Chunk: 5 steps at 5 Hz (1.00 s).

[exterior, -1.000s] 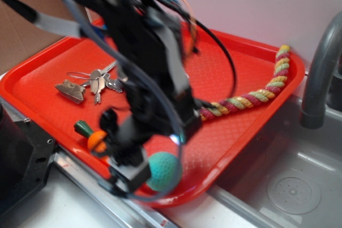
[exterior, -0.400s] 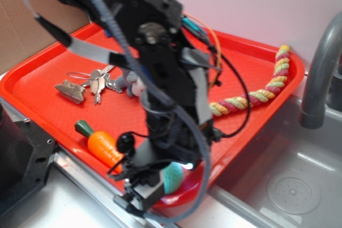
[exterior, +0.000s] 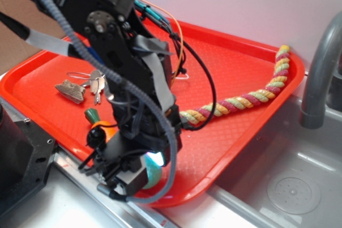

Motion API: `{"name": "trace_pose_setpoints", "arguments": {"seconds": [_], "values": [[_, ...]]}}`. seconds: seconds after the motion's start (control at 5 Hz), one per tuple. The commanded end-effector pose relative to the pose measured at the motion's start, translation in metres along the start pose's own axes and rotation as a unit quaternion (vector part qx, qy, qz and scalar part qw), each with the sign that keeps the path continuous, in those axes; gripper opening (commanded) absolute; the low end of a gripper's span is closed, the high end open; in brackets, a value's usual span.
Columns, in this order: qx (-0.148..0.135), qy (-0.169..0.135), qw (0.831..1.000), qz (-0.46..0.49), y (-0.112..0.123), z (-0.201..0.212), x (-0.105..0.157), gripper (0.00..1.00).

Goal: Grab the green ball.

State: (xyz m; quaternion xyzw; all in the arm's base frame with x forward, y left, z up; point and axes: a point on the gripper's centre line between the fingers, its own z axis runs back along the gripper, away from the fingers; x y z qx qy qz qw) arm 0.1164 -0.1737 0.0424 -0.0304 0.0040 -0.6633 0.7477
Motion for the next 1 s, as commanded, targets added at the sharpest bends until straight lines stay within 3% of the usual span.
{"name": "trace_pose_setpoints", "arguments": {"seconds": [0.0, 0.2, 0.4, 0.6, 0.8], "values": [[0.061, -0.031, 0.986, 0.154, -0.011, 0.063, -0.032, 0.00], [0.027, -0.058, 0.958, 0.279, 0.015, 0.096, -0.072, 0.00], [0.027, -0.083, 0.914, 0.396, 0.049, 0.133, -0.120, 0.00], [0.044, -0.109, 0.862, 0.492, 0.071, 0.155, -0.161, 0.00], [0.045, -0.084, 0.868, 0.488, 0.100, 0.163, -0.156, 0.00]]}}
